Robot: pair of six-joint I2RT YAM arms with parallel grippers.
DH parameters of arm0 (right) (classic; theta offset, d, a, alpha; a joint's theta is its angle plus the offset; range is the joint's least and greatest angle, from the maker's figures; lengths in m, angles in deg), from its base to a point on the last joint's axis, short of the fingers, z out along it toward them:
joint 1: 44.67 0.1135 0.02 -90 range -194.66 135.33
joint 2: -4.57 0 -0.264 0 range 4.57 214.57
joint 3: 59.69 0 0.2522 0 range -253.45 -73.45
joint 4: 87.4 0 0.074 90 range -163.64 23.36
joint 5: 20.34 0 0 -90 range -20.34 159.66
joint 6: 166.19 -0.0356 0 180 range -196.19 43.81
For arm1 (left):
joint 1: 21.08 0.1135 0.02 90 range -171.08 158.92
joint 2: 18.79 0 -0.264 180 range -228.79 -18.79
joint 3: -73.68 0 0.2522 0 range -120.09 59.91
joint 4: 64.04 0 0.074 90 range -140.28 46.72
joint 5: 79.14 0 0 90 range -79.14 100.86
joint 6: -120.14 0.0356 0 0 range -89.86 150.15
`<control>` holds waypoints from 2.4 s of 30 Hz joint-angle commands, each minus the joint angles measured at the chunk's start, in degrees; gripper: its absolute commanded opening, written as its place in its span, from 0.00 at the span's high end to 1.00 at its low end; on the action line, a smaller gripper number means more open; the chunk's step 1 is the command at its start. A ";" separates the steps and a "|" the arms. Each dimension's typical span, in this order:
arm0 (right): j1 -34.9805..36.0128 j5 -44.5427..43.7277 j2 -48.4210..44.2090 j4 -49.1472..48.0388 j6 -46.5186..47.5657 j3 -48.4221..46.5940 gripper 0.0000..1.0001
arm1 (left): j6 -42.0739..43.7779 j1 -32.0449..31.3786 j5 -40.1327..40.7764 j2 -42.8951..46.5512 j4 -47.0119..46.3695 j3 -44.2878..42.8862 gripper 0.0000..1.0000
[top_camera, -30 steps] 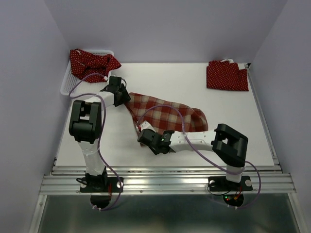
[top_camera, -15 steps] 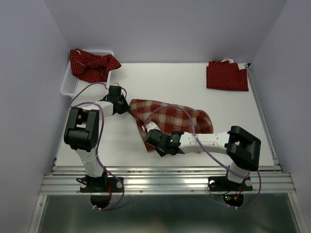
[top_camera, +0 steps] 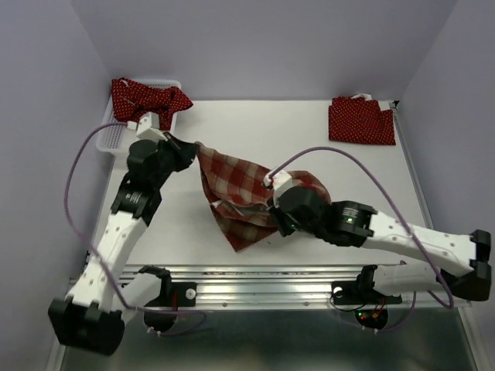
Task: Fold and stack the skirts
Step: Flatten the skirt out
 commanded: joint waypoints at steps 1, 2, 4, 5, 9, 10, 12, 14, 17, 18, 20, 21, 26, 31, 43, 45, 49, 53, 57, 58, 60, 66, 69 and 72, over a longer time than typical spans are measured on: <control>-0.11 1.53 -11.25 2.29 3.89 -4.47 0.99 | -5.19 -1.17 3.70 17.62 0.97 -1.33 1.00; -0.11 1.44 -14.15 2.81 4.24 -5.35 0.99 | -5.64 -1.17 4.07 19.56 3.51 -2.38 1.00; -0.11 1.53 -15.84 3.87 5.29 -8.60 0.99 | -6.69 -1.35 4.77 23.24 5.11 -4.50 1.00; -0.11 1.09 -15.85 3.87 5.73 -9.39 0.99 | -6.96 -1.35 4.87 24.05 5.21 -5.11 1.00; -0.11 -6.45 -12.34 3.87 8.63 -12.47 0.99 | -6.26 -1.35 11.97 21.52 6.87 -7.66 1.00; -2.11 -9.08 -11.29 3.70 8.81 -13.08 0.99 | -6.00 -1.35 14.60 18.03 7.14 -8.01 1.00; -6.50 -9.81 -9.18 2.39 9.51 -13.36 0.99 | -5.56 -1.35 15.93 13.80 6.00 -8.54 1.00; -20.13 0.56 -6.89 -4.10 11.96 -11.78 0.99 | -3.98 -1.09 17.69 6.33 3.55 -9.59 1.00; -33.91 15.73 0.57 -8.95 15.14 -13.52 0.99 | -0.91 0.05 16.83 -5.44 2.48 -17.04 1.00; -39.69 16.12 3.11 -9.13 16.62 -17.88 0.99 | -0.64 0.40 16.39 -8.43 3.00 -23.68 1.00; -43.86 19.17 10.06 -9.22 19.51 -24.66 0.99 | 0.68 0.84 14.81 -16.35 3.01 -31.00 1.00; -48.06 22.76 12.08 -9.05 22.49 -33.31 0.99 | 0.95 0.85 13.84 -18.55 2.92 -39.22 1.00; -52.40 28.95 22.19 -6.69 39.28 -57.70 0.99 | 3.32 1.02 5.05 -33.31 7.65 -69.40 1.00; -54.51 29.83 21.43 -6.14 48.88 -61.88 0.99 | 4.81 1.11 0.57 -38.88 10.75 -87.04 1.00; -54.51 49.76 -4.93 -14.17 45.65 -4.07 0.86 | -0.97 0.06 -0.85 -15.16 -13.16 -9.73 1.00; -53.99 53.98 -9.33 -11.43 44.32 1.03 0.73 | -4.30 -1.69 -0.06 -12.87 -14.22 2.02 0.97; -49.60 57.88 -14.08 -1.38 45.13 3.09 0.00 | -7.30 -5.83 5.22 -5.85 -8.34 11.14 0.01; -49.59 56.73 -19.44 -6.31 41.42 2.81 0.00 | -6.26 -6.45 14.60 0.40 6.83 7.03 0.01; -49.59 46.47 -22.88 -17.47 23.61 5.01 0.00 | -6.43 -6.54 17.09 4.89 9.08 2.89 0.01; -49.59 42.70 -21.66 -17.66 21.66 4.49 0.00 | -6.35 -6.62 16.04 5.07 8.55 2.53 0.01; -49.59 38.73 -19.02 -16.79 13.70 2.31 0.00 | -6.26 -6.80 14.80 4.02 8.37 1.83 0.01; -49.59 29.14 -5.92 -12.56 -0.14 2.63 0.00 | -6.26 -12.32 11.46 -5.81 5.30 -0.89 0.01; -49.59 28.16 -2.32 -15.54 -1.38 6.41 0.00 | -4.08 -16.01 11.11 -14.93 3.45 -3.43 0.01; -49.59 28.42 0.93 -16.87 -1.47 8.00 0.00 | -2.39 -16.73 9.62 -21.62 4.06 -6.07 0.01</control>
